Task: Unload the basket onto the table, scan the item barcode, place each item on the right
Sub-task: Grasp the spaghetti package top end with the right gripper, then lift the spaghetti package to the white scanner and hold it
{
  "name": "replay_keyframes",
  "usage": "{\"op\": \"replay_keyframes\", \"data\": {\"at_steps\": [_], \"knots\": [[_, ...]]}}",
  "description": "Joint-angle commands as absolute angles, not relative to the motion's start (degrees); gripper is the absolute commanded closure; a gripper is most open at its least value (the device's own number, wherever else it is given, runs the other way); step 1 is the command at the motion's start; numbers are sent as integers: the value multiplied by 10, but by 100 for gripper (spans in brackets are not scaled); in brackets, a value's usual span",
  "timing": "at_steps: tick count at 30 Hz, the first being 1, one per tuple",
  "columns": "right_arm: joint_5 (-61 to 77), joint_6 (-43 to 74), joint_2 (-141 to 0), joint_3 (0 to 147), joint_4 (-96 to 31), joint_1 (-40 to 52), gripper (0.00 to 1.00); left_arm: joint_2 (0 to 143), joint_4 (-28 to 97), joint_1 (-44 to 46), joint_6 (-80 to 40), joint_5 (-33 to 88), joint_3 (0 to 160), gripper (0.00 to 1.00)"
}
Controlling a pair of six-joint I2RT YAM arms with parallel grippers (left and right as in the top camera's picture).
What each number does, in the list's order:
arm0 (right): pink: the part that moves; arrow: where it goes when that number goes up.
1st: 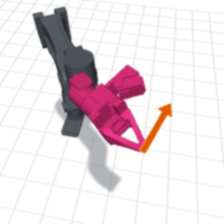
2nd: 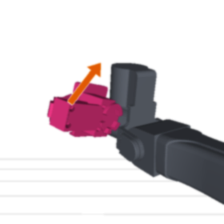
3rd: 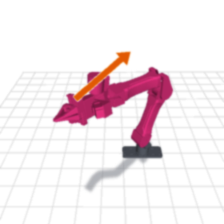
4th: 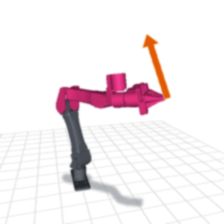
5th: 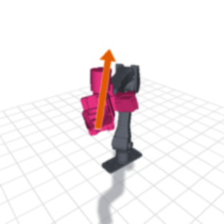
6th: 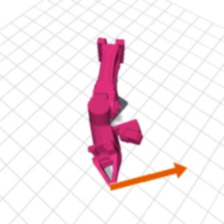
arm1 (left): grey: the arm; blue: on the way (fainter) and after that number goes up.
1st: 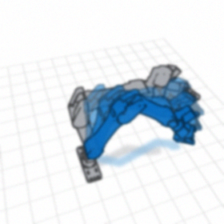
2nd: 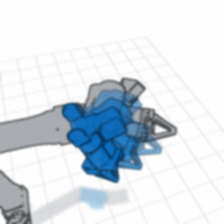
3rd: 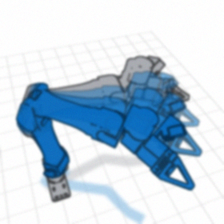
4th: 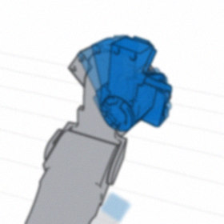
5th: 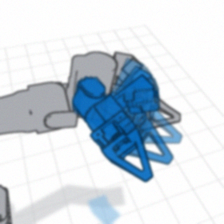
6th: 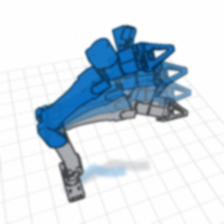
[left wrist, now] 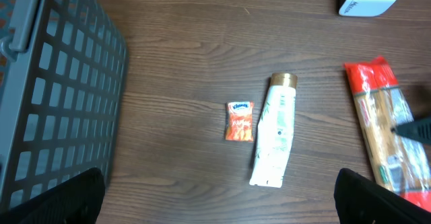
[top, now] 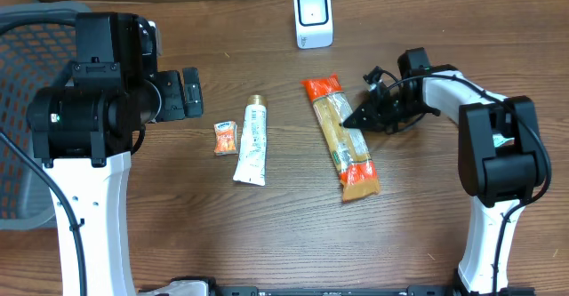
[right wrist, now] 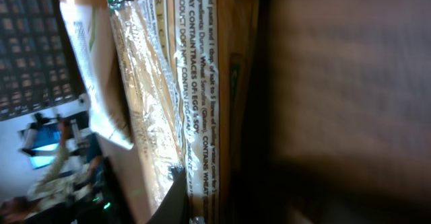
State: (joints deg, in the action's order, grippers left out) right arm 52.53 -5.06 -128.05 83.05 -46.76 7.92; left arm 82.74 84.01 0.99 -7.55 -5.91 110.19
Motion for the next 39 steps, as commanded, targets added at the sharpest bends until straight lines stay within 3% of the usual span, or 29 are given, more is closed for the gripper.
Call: {"op": "replay_keyframes", "data": {"at_steps": [1,11,22,34,39], "knots": [[580,-80,-1253,843,-500,64,96,829,838,6,-77,-66,1103,0],[618,-36,-1058,844,-504,62,96,829,838,6,-77,-66,1103,0],[616,255,-919,844,-362,50,96,829,838,6,-77,-66,1103,0],[583,274,-918,867,-341,79,96,829,838,6,-77,-66,1103,0],[439,264,-924,957,-355,108,96,829,838,6,-77,-66,1103,0]]}}
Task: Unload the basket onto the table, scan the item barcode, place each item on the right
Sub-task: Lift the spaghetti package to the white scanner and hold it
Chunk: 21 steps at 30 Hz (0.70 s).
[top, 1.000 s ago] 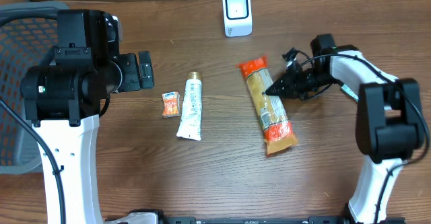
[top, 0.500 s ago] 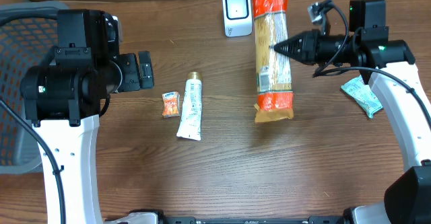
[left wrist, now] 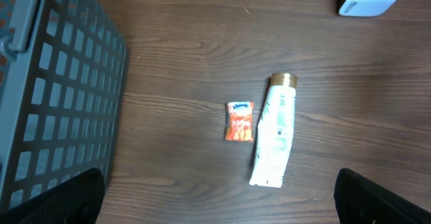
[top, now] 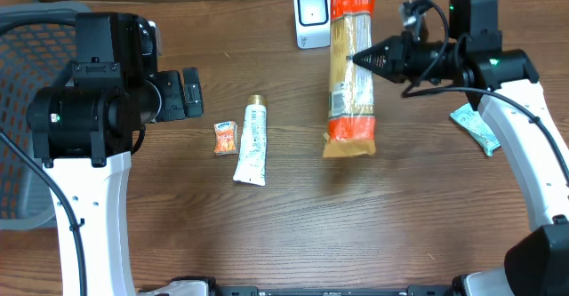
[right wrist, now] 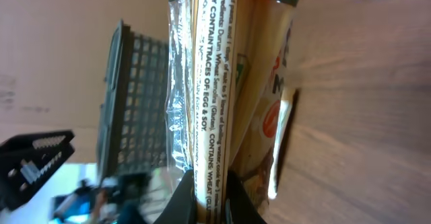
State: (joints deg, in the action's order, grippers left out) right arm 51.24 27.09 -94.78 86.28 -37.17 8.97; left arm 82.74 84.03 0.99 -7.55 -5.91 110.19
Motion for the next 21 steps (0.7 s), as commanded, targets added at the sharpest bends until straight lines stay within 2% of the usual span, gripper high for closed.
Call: {"op": "replay_keyframes", "data": {"at_steps": [1,6,9,15,21], "knots": [[390,245,-926,974,-358,120,96,829,838,6,-77,-66,1103,0],[45,85,-938,994,-315,225,96,829,838,6,-77,-66,1103,0],[-95,4,-971,994,-264,271,96,829,838,6,-77,-66,1103,0],[-146,-220,-1072,994,-105,302,96,829,838,6,-77,-66,1103,0],[-223,-354,-1164,994,108,302,96,829,838,6,-77,-66,1103,0]]}}
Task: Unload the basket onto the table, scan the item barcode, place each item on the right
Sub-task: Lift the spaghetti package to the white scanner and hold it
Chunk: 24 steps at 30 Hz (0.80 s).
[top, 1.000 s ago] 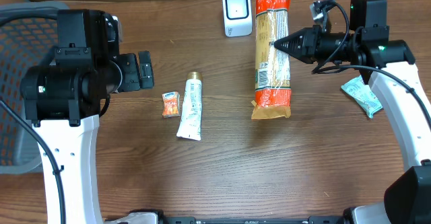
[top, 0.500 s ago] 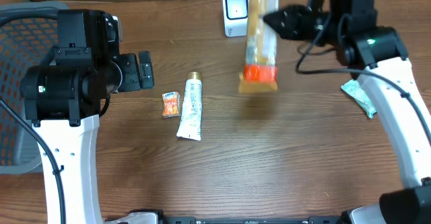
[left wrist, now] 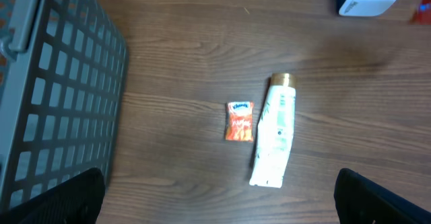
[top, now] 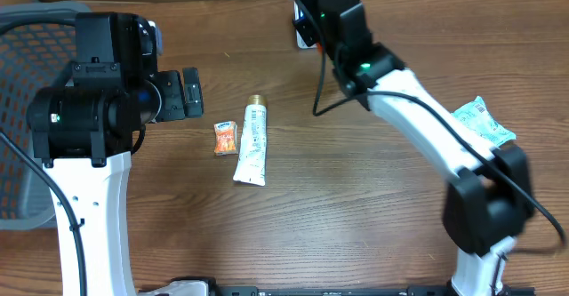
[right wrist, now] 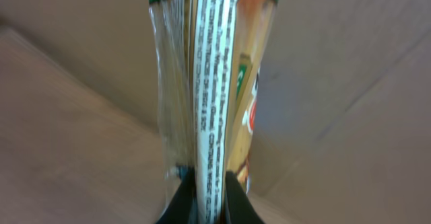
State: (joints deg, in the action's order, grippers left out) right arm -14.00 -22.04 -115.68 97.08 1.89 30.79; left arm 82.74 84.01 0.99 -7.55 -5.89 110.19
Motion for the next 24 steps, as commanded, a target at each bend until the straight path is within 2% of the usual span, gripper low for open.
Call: {"op": "replay_keyframes", "data": {"at_steps": [1,10,18,24], "knots": [[-223,-376,-1176,994,136,302,96,829,838,6,-77,-66,1103,0],[-211,-555,-1273,994,317,303,96,829,838,6,-77,-66,1103,0],[-147,-693,-1319,994,333,308,96,829,838,6,-77,-66,1103,0],[-149,-703,-1326,994,334,308,97,829,838,6,-77,-66,1103,0]]}}
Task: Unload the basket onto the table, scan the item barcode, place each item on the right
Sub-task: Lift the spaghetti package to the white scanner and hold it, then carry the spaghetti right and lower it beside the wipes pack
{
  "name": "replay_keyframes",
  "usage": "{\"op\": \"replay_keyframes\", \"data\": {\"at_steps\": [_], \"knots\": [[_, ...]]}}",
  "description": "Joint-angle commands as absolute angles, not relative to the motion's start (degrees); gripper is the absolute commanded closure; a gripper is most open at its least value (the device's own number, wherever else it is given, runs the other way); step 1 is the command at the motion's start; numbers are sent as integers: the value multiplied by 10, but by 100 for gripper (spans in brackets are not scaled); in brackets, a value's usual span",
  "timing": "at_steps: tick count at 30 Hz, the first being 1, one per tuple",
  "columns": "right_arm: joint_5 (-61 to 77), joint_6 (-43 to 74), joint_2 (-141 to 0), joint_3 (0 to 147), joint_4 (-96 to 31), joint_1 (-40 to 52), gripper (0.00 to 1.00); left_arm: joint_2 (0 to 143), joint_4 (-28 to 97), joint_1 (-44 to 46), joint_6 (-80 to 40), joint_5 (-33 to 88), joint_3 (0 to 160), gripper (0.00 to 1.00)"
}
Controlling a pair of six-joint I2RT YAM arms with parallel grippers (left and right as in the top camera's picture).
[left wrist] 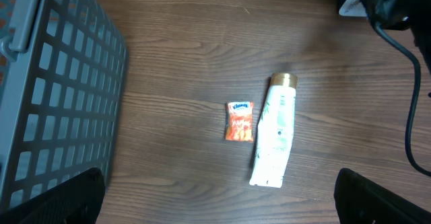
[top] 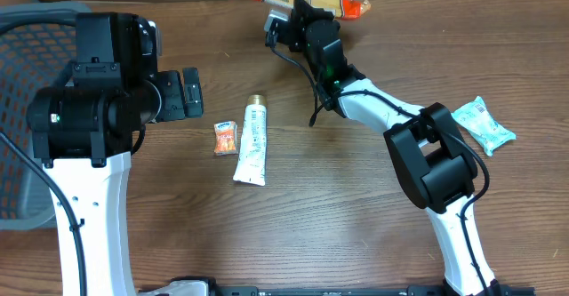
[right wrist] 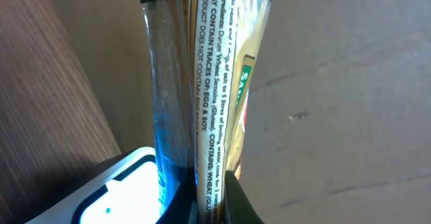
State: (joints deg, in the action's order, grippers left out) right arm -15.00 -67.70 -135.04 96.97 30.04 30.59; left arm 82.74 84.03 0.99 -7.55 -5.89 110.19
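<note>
The item is a long pasta packet with orange ends, held crosswise over the table's back edge. My right gripper (top: 300,19) is shut on it. In the right wrist view the packet (right wrist: 209,83) stands between the fingers (right wrist: 176,200), right beside the white scanner (right wrist: 114,190), and blue light falls on its clear film. From overhead the arm hides the scanner. My left gripper (left wrist: 215,207) hangs open high above the left side of the table, holding nothing.
A white tube (top: 252,141) and a small orange packet (top: 226,139) lie mid-table. A teal packet (top: 483,123) lies at the right. A grey mesh basket (top: 18,109) stands at the far left. A cardboard wall runs behind the table.
My right gripper, still shut on the pasta packet, has dropped closer to the scanner. The scanner now shows beside the packet, with blue light on the film. The left arm has not moved.
The pasta packet first lay on the table right of the tube with my right gripper at it. Then the gripper held it lifted beside the scanner. Then the arm reached over the scanner toward the back wall. Now the packet sits against the scanner.
</note>
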Motion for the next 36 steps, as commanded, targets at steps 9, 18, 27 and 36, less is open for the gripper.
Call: {"op": "replay_keyframes", "data": {"at_steps": [9,18,27,36], "knots": [[-158,-703,-1326,994,335,314,97,829,838,6,-77,-66,1103,0],[-272,-629,-1279,994,291,328,96,829,838,6,-77,-66,1103,0],[-180,-402,-1090,994,-36,326,96,829,838,6,-77,-66,1103,0],[-27,-89,-910,994,-416,257,96,829,838,6,-77,-66,1103,0]]}}
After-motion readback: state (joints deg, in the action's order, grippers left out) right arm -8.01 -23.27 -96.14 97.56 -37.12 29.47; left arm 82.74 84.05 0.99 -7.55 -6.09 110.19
